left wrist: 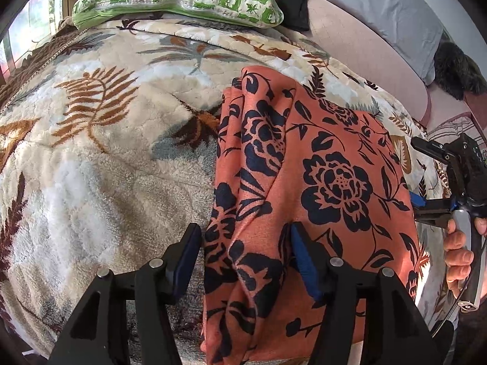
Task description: Fold small clothes
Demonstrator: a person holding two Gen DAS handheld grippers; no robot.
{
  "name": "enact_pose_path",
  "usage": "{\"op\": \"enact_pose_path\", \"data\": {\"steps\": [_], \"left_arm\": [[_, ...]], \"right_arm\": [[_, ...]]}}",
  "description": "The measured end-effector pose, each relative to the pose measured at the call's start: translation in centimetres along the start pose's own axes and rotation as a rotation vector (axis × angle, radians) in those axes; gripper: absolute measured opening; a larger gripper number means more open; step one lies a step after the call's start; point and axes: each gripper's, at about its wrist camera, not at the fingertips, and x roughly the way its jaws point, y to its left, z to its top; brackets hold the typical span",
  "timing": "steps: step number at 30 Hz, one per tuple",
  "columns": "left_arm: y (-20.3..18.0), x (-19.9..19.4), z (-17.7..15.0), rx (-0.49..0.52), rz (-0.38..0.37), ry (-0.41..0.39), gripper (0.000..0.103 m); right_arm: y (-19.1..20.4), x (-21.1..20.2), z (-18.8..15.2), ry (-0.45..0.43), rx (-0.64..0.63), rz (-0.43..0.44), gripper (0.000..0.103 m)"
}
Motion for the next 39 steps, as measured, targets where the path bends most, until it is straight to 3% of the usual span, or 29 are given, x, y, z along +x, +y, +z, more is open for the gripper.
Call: {"op": "enact_pose_path", "data": {"steps": [1, 3, 4, 5, 6, 8, 10, 12, 14, 16, 18, 21, 22, 26, 28, 29, 30, 31, 33, 39], "left_arm": [[0.0, 0.0, 0.0, 0.002, 0.001, 0.0, 0.063], [-0.1, 0.1, 0.0, 0.001, 0.002, 0.002, 0.064], [-0.1, 0.1, 0.0, 0.001, 0.005, 0.001, 0.064], [0.0, 0.1, 0.0, 0.002, 0.004, -0.002, 0.064], [0.0, 0.1, 0.0, 0.0, -0.002, -0.002, 0.064], [0.1, 0.3, 0.0, -0.001, -0.001, -0.001, 0.066], [-0.1, 0.3, -0.1, 0.004, 0.011, -0.004, 0.066], [-0.1, 0.2, -0.2, 0.006, 0.01, -0.008, 0.066], [0.1, 0.3, -0.1, -0.001, 0.001, -0.005, 0.066], [0.1, 0.3, -0.1, -0.005, 0.001, -0.005, 0.066], [0.0, 0.3, -0.2, -0.004, 0.01, -0.01, 0.066], [0.1, 0.2, -0.3, -0.011, 0.016, -0.014, 0.066], [0.1, 0.2, -0.4, -0.007, 0.018, -0.014, 0.066], [0.1, 0.0, -0.4, -0.005, 0.023, -0.015, 0.066], [0.1, 0.0, -0.4, -0.006, 0.026, -0.017, 0.066], [0.1, 0.0, -0.5, -0.006, 0.023, -0.017, 0.067], [0.0, 0.0, -0.5, -0.004, 0.023, -0.017, 0.067], [0.0, -0.1, -0.5, 0.0, 0.031, -0.023, 0.067], [0.0, -0.1, -0.5, -0.003, 0.031, -0.026, 0.066], [0.2, -0.1, -0.7, -0.011, 0.023, -0.03, 0.066]], "right_arm": [[0.0, 0.8, 0.3, 0.023, 0.01, 0.036, 0.091], [-0.2, 2.8, 0.8, 0.075, 0.024, 0.029, 0.089], [-0.4, 3.6, 1.0, 0.092, 0.044, 0.048, 0.071], [-0.2, 3.7, 1.0, 0.085, 0.044, 0.047, 0.044], [0.6, 3.4, 1.1, 0.071, -0.001, 0.03, 0.038], [1.9, 3.1, 0.9, 0.041, -0.082, -0.028, 0.038], [1.6, 4.3, 0.9, 0.053, -0.137, -0.169, 0.039], [1.2, 4.3, 0.5, 0.038, -0.112, -0.156, 0.054], [1.4, 3.2, -0.3, 0.028, -0.076, -0.075, 0.071], [2.2, 1.4, -1.7, -0.012, -0.111, -0.068, 0.077], [1.5, 0.0, -3.4, -0.036, -0.082, -0.057, 0.078], [0.1, 1.4, -5.9, 0.094, -0.069, -0.063, 0.074], [0.4, 2.2, -6.8, 0.134, -0.102, -0.069, 0.044], [4.4, 0.6, -8.0, 0.064, -0.253, -0.167, 0.038], [5.9, 0.6, -8.7, 0.05, -0.334, -0.227, 0.039], [5.7, 1.1, -8.9, 0.057, -0.343, -0.249, 0.044], [4.9, 1.8, -9.0, 0.076, -0.331, -0.282, 0.051], [3.8, 2.1, -9.0, 0.094, -0.301, -0.3, 0.066], [2.9, 1.3, -9.4, 0.071, -0.247, -0.241, 0.068], [3.6, 0.6, -9.8, 0.064, -0.253, -0.227, 0.074]]}}
